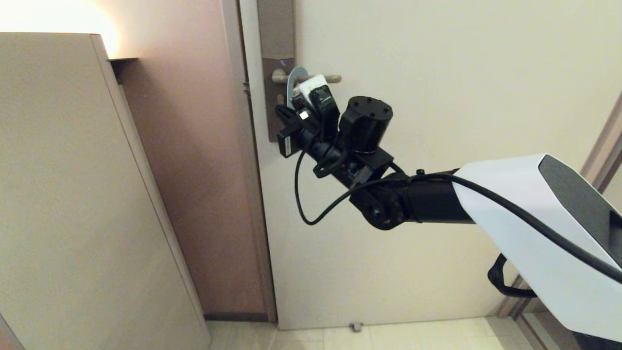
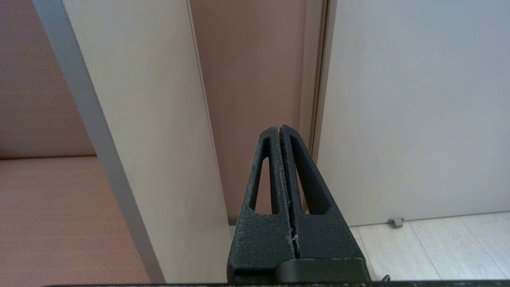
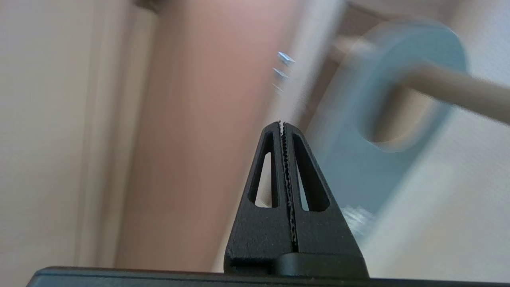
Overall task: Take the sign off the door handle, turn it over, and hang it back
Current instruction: Hang the sign back with the other side facing out
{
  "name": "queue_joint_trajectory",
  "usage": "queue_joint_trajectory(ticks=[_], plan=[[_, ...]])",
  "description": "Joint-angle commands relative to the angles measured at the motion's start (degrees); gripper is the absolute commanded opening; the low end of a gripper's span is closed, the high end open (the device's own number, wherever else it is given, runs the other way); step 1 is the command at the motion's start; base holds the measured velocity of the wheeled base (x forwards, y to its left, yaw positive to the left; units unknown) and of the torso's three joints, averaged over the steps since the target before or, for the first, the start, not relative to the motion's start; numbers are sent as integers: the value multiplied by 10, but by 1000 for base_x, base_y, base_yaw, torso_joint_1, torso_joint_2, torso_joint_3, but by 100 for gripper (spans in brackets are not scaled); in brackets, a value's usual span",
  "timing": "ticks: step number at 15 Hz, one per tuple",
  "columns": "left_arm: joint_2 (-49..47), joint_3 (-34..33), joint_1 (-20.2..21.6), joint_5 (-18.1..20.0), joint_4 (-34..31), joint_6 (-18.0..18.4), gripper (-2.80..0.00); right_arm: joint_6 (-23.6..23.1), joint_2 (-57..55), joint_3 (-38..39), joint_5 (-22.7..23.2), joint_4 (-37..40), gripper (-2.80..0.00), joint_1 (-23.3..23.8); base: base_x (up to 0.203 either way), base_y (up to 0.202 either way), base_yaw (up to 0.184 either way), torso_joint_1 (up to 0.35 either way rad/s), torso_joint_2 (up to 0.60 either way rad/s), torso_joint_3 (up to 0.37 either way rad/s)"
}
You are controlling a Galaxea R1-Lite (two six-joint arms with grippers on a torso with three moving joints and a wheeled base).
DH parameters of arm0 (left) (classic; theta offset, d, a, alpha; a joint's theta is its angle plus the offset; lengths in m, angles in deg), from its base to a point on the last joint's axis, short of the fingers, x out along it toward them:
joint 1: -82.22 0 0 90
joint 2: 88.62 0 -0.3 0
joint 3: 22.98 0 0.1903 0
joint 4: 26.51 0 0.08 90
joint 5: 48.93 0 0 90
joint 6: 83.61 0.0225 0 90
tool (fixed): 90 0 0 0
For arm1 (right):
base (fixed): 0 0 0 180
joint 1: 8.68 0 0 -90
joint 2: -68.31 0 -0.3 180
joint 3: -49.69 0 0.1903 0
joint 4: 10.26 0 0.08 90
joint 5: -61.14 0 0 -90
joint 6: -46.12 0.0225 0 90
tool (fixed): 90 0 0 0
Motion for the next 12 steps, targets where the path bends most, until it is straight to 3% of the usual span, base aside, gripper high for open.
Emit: queue_joint_trajectory(ticks=[1,8,12], plan=[[0,0,0,0,0,0,-280,-1,-12,-3,1,-5,-280,-8,0,0,0,0,0,0],[0,0,0,0,0,0,-280,3,17,-9,0,-4,-280,9,0,0,0,0,0,0],[0,0,0,0,0,0,-280,8,91,33,4,53,-280,47,0,0,0,0,0,0]])
